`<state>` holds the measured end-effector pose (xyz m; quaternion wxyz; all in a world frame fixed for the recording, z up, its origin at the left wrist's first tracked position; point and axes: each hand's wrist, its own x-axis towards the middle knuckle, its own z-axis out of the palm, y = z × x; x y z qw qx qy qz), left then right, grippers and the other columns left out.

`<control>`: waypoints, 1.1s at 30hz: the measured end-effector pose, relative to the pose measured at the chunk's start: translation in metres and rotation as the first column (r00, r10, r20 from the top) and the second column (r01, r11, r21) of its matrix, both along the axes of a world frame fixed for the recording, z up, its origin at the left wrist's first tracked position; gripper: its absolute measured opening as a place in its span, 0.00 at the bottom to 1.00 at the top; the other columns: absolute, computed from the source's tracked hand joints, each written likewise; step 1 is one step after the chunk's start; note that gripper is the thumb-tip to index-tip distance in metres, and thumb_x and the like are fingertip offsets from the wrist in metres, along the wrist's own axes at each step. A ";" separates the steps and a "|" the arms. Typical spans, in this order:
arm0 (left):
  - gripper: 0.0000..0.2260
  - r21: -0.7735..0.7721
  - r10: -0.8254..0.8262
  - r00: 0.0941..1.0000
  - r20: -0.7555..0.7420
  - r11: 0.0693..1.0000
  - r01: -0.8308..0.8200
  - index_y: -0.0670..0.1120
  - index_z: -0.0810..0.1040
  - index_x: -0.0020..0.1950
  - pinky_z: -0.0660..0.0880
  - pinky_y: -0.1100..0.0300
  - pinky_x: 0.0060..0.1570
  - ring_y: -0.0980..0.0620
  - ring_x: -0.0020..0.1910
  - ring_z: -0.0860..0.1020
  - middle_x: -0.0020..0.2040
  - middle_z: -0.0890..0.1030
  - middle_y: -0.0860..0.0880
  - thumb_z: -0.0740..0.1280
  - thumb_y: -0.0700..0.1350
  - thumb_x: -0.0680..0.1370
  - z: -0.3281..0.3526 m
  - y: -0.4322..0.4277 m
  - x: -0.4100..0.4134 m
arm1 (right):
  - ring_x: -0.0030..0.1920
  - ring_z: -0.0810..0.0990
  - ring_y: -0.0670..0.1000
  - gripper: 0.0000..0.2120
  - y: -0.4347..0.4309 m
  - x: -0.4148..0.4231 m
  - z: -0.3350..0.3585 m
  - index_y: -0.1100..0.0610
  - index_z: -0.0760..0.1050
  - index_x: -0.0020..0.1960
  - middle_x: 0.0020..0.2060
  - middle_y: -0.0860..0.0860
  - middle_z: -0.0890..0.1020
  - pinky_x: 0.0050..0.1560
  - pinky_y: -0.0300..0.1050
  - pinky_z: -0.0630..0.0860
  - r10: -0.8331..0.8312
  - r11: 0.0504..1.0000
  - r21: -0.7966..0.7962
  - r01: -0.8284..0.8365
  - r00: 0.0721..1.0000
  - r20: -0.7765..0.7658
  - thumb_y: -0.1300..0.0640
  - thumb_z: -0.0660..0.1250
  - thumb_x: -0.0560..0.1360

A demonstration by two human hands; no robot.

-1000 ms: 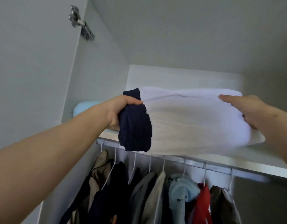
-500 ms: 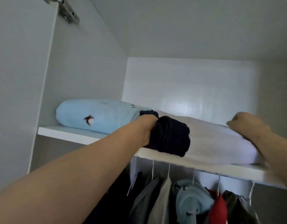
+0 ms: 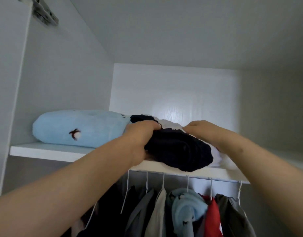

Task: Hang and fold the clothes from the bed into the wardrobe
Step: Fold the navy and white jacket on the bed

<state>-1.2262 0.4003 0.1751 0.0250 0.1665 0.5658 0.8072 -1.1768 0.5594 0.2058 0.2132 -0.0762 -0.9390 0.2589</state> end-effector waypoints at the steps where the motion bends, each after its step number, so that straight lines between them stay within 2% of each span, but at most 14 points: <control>1: 0.13 -0.049 0.214 0.955 -0.205 0.972 -0.228 0.45 0.67 0.54 0.75 0.52 0.49 0.46 0.51 0.75 0.55 0.74 0.45 0.67 0.41 0.73 0.001 -0.011 -0.001 | 0.49 0.79 0.51 0.18 0.005 0.001 -0.001 0.61 0.77 0.53 0.51 0.56 0.81 0.57 0.47 0.73 0.045 0.999 0.025 -0.045 0.999 -0.006 0.47 0.61 0.76; 2: 0.14 -0.055 0.439 0.760 -0.479 0.849 -0.526 0.49 0.66 0.54 0.71 0.54 0.52 0.49 0.54 0.71 0.57 0.70 0.47 0.68 0.42 0.72 0.005 -0.022 -0.004 | 0.48 0.78 0.47 0.14 0.005 0.009 -0.005 0.55 0.79 0.49 0.48 0.50 0.81 0.55 0.43 0.72 0.102 0.994 0.045 -0.103 0.994 0.025 0.46 0.61 0.76; 3: 0.14 -0.002 0.498 0.458 -0.736 0.675 -0.738 0.50 0.67 0.55 0.65 0.57 0.54 0.51 0.55 0.67 0.58 0.68 0.49 0.67 0.41 0.72 0.007 -0.029 -0.005 | 0.46 0.77 0.43 0.10 0.014 0.008 -0.010 0.50 0.79 0.46 0.46 0.44 0.80 0.52 0.35 0.72 0.143 0.988 0.046 -0.147 0.987 0.069 0.48 0.60 0.78; 4: 0.13 0.009 0.381 0.277 -0.882 0.602 -0.799 0.50 0.71 0.56 0.62 0.59 0.55 0.52 0.57 0.66 0.59 0.69 0.49 0.66 0.41 0.73 0.011 -0.030 -0.007 | 0.44 0.75 0.39 0.09 0.015 0.013 -0.013 0.47 0.77 0.47 0.44 0.40 0.78 0.47 0.27 0.70 0.176 0.983 0.037 -0.181 0.979 0.102 0.52 0.59 0.79; 6: 0.10 -0.347 -0.073 0.396 -0.915 0.643 -0.682 0.51 0.74 0.58 0.62 0.60 0.60 0.52 0.62 0.68 0.62 0.72 0.51 0.62 0.44 0.77 0.015 -0.021 -0.008 | 0.39 0.74 0.39 0.12 0.031 0.014 -0.024 0.52 0.77 0.53 0.42 0.43 0.77 0.37 0.21 0.68 0.168 0.986 -0.008 -0.168 0.984 0.061 0.62 0.56 0.80; 9: 0.16 -0.756 -0.528 0.541 -0.654 0.430 -0.494 0.53 0.72 0.64 0.64 0.59 0.63 0.51 0.62 0.72 0.64 0.75 0.52 0.50 0.52 0.82 0.000 -0.002 -0.010 | 0.44 0.78 0.47 0.13 0.048 0.024 -0.031 0.57 0.79 0.49 0.43 0.48 0.80 0.44 0.32 0.73 0.142 0.989 -0.046 -0.141 0.990 0.007 0.69 0.59 0.76; 13: 0.20 -0.573 -0.406 0.433 -0.805 0.346 -0.742 0.47 0.72 0.56 0.68 0.55 0.44 0.46 0.48 0.75 0.48 0.77 0.47 0.44 0.54 0.82 -0.017 0.026 -0.002 | 0.44 0.78 0.47 0.13 0.054 0.030 -0.022 0.49 0.79 0.41 0.40 0.46 0.82 0.44 0.36 0.73 0.084 0.996 -0.005 -0.084 0.996 0.034 0.65 0.62 0.75; 16: 0.17 -0.548 -0.367 0.442 -0.819 0.270 -0.791 0.45 0.71 0.58 0.66 0.56 0.40 0.47 0.41 0.72 0.41 0.72 0.48 0.46 0.49 0.82 -0.012 0.053 -0.001 | 0.47 0.82 0.52 0.11 0.048 0.032 -0.010 0.54 0.82 0.44 0.45 0.54 0.84 0.57 0.50 0.76 0.088 0.989 -0.118 -0.084 0.995 0.034 0.47 0.67 0.72; 20: 0.15 -0.628 -0.294 0.568 -0.769 0.177 -0.758 0.47 0.72 0.62 0.69 0.54 0.46 0.47 0.46 0.74 0.46 0.75 0.46 0.51 0.44 0.80 -0.006 0.074 -0.012 | 0.50 0.81 0.49 0.13 0.034 0.020 -0.015 0.43 0.79 0.49 0.51 0.46 0.82 0.55 0.42 0.74 0.077 0.996 -0.043 -0.076 0.997 0.023 0.39 0.67 0.69; 23: 0.15 -0.608 -0.316 0.536 -0.783 0.203 -0.768 0.44 0.72 0.61 0.71 0.53 0.50 0.46 0.50 0.76 0.53 0.78 0.44 0.50 0.43 0.80 -0.009 0.072 -0.027 | 0.55 0.72 0.44 0.15 0.030 0.002 -0.028 0.43 0.74 0.60 0.60 0.43 0.76 0.55 0.37 0.63 0.027 0.988 0.151 -0.019 0.998 -0.049 0.42 0.62 0.75; 25: 0.15 -0.690 -0.330 0.614 -0.717 0.217 -0.690 0.43 0.71 0.62 0.70 0.54 0.52 0.45 0.53 0.76 0.56 0.77 0.43 0.49 0.42 0.81 -0.005 0.063 -0.031 | 0.58 0.71 0.45 0.18 0.026 -0.007 -0.032 0.45 0.72 0.65 0.63 0.44 0.75 0.56 0.37 0.62 0.042 0.983 0.183 -0.031 0.997 -0.059 0.43 0.60 0.77; 29: 0.17 -0.829 -0.278 0.781 -0.559 0.216 -0.516 0.42 0.69 0.65 0.65 0.57 0.52 0.44 0.58 0.73 0.62 0.75 0.41 0.47 0.44 0.82 0.001 0.034 -0.040 | 0.53 0.74 0.41 0.12 0.020 -0.013 -0.032 0.43 0.74 0.60 0.54 0.39 0.76 0.53 0.33 0.67 0.187 0.982 0.027 -0.188 0.982 0.011 0.46 0.60 0.78; 31: 0.18 -0.860 -0.288 0.811 -0.510 0.198 -0.470 0.39 0.71 0.63 0.63 0.62 0.49 0.45 0.59 0.72 0.63 0.74 0.41 0.47 0.44 0.83 0.004 0.026 -0.042 | 0.49 0.77 0.39 0.09 0.021 -0.011 -0.030 0.42 0.76 0.52 0.49 0.38 0.78 0.48 0.30 0.69 0.235 0.965 -0.128 -0.231 0.972 0.021 0.44 0.58 0.78; 33: 0.17 -0.856 -0.304 0.802 -0.514 0.246 -0.455 0.38 0.74 0.61 0.62 0.66 0.45 0.47 0.59 0.73 0.62 0.75 0.43 0.50 0.42 0.82 0.011 0.022 -0.040 | 0.49 0.78 0.45 0.14 0.028 -0.010 -0.021 0.45 0.76 0.54 0.50 0.44 0.81 0.54 0.38 0.71 0.217 0.935 -0.297 -0.193 0.975 0.051 0.41 0.56 0.78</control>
